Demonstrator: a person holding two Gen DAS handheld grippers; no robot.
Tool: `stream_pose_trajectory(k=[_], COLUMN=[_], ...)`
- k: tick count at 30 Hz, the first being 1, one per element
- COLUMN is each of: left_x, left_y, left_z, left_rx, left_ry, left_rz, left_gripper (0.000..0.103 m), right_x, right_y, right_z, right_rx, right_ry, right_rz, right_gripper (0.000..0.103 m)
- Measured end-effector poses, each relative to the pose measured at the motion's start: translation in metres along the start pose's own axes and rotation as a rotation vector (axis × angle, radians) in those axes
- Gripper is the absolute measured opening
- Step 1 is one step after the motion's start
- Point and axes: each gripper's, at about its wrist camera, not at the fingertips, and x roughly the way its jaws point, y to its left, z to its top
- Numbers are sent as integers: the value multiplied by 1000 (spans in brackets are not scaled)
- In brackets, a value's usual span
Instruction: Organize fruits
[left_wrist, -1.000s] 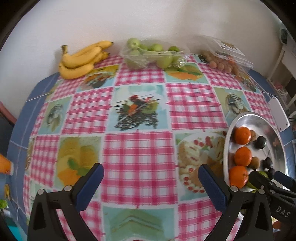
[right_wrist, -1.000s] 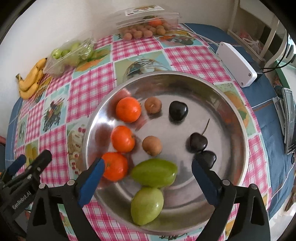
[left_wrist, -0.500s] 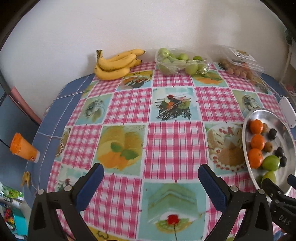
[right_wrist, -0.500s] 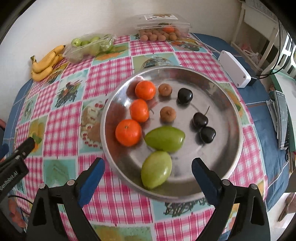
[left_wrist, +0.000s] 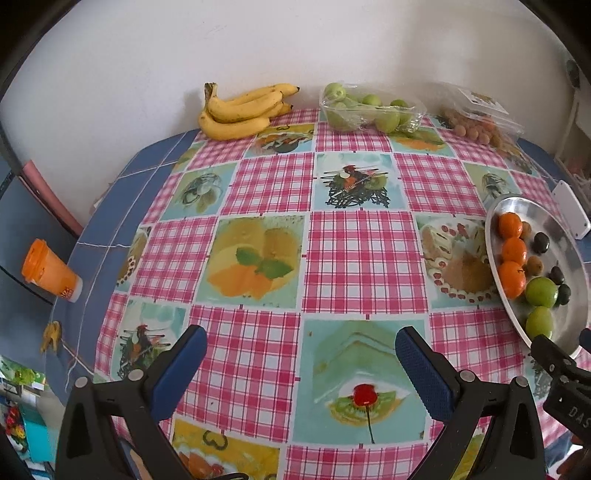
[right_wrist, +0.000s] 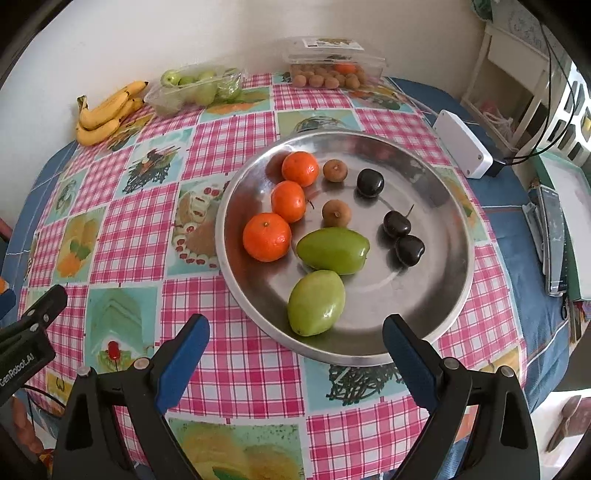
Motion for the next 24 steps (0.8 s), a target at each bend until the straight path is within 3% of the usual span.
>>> stream_pose_trajectory(k=[24], left_x=[5], left_y=[1], left_z=[-2], left_rx=[15], left_ry=[51], left_rz=[-14], left_gripper=[103], right_x=[3], right_y=[2], right_z=[0], right_rx=[-9], right_ry=[10], right_rz=[-5], right_gripper=[95])
